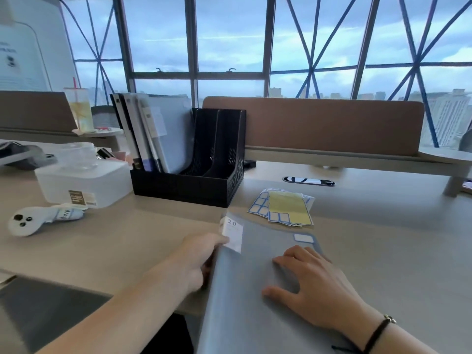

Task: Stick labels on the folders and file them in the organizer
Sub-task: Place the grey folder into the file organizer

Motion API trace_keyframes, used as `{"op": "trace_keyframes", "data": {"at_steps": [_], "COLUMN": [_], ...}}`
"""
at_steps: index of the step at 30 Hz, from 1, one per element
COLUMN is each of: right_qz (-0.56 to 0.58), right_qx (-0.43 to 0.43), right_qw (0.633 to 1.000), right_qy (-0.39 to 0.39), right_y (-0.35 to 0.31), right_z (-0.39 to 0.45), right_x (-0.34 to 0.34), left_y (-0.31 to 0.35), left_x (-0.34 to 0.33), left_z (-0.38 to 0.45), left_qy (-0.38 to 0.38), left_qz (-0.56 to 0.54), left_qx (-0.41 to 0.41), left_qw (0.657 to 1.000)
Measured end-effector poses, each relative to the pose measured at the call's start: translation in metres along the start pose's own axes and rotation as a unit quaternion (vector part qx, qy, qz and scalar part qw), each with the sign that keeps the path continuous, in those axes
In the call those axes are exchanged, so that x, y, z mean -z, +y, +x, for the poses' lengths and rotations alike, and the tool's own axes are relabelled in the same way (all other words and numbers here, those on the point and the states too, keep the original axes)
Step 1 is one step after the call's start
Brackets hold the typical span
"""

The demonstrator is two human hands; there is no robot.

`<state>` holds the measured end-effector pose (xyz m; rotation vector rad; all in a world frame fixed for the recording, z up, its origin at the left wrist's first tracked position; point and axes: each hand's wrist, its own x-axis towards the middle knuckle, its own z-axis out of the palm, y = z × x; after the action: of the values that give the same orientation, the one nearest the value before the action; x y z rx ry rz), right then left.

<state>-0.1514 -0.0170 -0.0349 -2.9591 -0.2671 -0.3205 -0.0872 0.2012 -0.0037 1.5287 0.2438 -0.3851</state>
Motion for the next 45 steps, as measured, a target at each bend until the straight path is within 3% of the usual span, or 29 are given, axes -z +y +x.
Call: {"op": "trace_keyframes", "data": {"at_steps": [5, 8, 11, 13, 15, 20, 25, 28, 31, 34, 39, 45], "right_qz": [-0.018, -0.034, -0.037, -0.057, -0.008, 0.090, 0.142, 0.169, 0.201, 0.223, 0.230, 0.208], "right_qx": [0.010, 0.030, 0.052, 0.052, 0.033, 0.067, 0.120, 0.144, 0.163, 0.170, 0.168, 0.121], "right_qw": [1.000, 0.999, 0.998, 0.997, 0.996, 0.993, 0.982, 0.975, 0.966, 0.959, 0.953, 0.960], "right_qy": [0.011, -0.026, 0.011, -0.027, -0.079, -0.049, 0.024, 0.010, -0.007, 0.034, 0.104, 0.146], "right_y": [-0.011, -0.016, -0.028, -0.039, -0.050, -0.084, -0.119, -0.141, -0.165, -0.188, -0.201, -0.189], "right_z": [0.006, 0.010, 0.020, 0.033, 0.042, 0.102, 0.174, 0.218, 0.258, 0.297, 0.360, 0.391], "right_x": [0.002, 0.001, 0.005, 0.015, 0.028, 0.062, 0.083, 0.089, 0.095, 0.090, 0.059, 0.024], "left_y": [-0.008, -0.005, 0.005, 0.018, 0.038, 0.098, 0.159, 0.188, 0.211, 0.227, 0.244, 0.247], "left_x": [-0.003, 0.011, 0.028, 0.040, 0.053, 0.084, 0.113, 0.120, 0.122, 0.124, 0.135, 0.153], "left_z": [-0.023, -0.035, -0.041, -0.036, -0.030, -0.011, 0.004, 0.015, 0.031, 0.050, 0.090, 0.144], "left_qy": [-0.045, -0.072, -0.097, -0.098, -0.091, -0.061, -0.010, 0.058, 0.138, 0.200, 0.183, 0.125], "left_qz": [0.055, 0.081, 0.101, 0.103, 0.086, -0.032, -0.140, -0.178, -0.160, -0.117, -0.077, -0.080], "left_qx": [-0.046, -0.054, -0.045, -0.050, -0.067, -0.137, -0.259, -0.352, -0.435, -0.498, -0.542, -0.531], "left_qw": [0.996, 0.993, 0.989, 0.989, 0.990, 0.988, 0.956, 0.917, 0.875, 0.836, 0.816, 0.834]}}
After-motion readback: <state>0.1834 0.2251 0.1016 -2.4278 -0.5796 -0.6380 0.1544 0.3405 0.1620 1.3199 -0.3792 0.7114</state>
